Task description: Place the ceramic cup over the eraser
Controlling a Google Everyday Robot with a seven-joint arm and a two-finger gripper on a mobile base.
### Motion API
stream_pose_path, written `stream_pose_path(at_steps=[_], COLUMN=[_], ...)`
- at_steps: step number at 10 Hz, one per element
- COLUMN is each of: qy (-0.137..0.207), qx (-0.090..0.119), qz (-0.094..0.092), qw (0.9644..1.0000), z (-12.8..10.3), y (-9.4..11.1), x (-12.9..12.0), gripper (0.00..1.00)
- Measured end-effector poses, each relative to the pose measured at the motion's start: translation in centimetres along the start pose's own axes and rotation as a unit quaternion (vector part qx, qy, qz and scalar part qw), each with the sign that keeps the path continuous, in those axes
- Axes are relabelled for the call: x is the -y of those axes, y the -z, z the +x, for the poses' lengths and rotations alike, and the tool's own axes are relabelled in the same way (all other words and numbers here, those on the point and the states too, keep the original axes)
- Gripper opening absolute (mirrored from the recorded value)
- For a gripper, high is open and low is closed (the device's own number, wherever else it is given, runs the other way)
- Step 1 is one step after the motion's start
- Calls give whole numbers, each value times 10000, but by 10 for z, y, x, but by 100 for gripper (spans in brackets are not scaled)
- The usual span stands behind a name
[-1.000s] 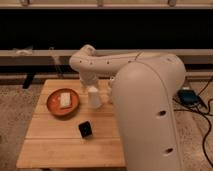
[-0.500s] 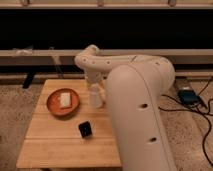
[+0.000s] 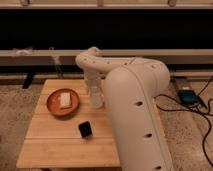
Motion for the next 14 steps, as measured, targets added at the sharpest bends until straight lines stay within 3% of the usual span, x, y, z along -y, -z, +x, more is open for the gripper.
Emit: stream_pose_path(at_steps=[3, 7, 10, 14], qy=[29, -99, -45, 261], qx=[-155, 135, 283, 719], qz=[-98, -178, -223, -399], qw=[9998, 9997, 9993, 9963], z=[14, 22, 35, 64], y=[1, -2, 21, 103], x=[-5, 3, 3, -6], gripper=[44, 3, 0, 0])
